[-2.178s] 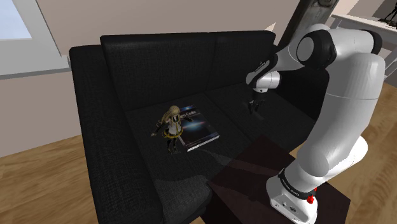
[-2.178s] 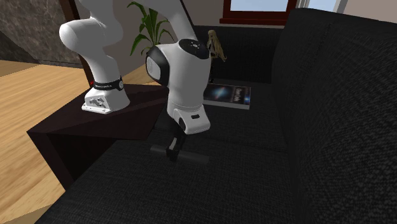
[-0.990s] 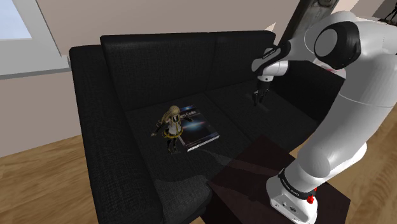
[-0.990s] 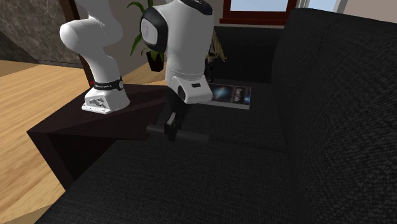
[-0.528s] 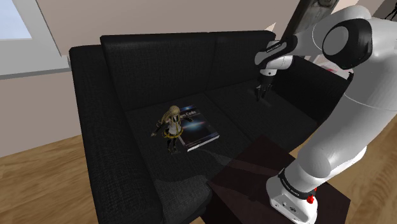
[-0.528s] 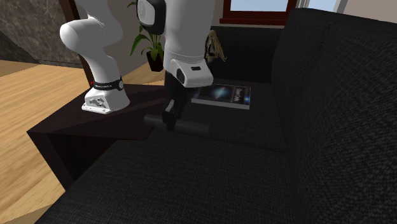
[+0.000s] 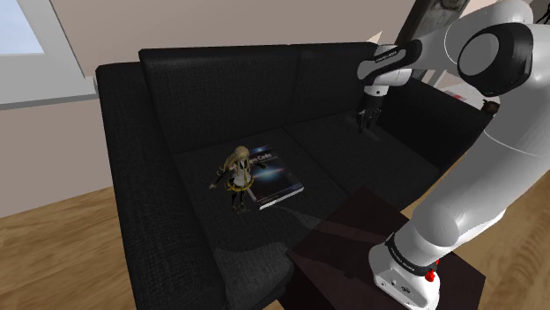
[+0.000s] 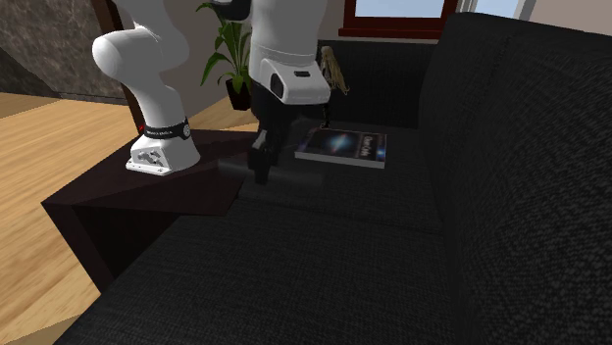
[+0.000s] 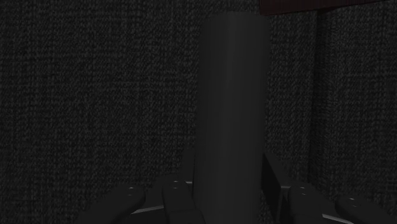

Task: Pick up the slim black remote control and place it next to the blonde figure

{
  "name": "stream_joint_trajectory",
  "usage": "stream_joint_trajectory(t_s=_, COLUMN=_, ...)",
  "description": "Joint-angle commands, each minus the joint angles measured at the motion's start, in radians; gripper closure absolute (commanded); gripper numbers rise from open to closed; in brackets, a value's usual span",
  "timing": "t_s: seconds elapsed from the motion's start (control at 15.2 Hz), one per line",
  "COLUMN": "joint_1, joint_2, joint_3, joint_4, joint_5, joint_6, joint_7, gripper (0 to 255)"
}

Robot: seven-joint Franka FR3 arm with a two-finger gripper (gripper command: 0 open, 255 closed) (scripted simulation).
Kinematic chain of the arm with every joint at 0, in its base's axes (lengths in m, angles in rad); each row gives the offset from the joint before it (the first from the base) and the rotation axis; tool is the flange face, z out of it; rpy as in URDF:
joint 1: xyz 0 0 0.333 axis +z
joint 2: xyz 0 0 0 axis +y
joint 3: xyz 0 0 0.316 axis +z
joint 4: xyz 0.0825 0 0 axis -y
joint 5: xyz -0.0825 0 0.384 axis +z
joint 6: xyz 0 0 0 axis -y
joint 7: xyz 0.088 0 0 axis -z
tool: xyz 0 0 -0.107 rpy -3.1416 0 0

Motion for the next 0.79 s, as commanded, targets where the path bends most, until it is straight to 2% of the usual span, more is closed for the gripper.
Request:
stream_joint_trajectory(t_s=0.0, joint_1=0.003, joint_2=-0.021, joint_3=0.0, joint_4=0.006, joint_5=-0.008, joint_6=-0.026, joint_7=0.006, gripper=255)
stream_joint_trajectory(t_s=0.73, joint_1=0.009, joint_2=-0.085, joint_3=-0.001, joint_4=0.087, joint_5=-0.031, joint_6=-0.167, joint_7=0.015, gripper=255)
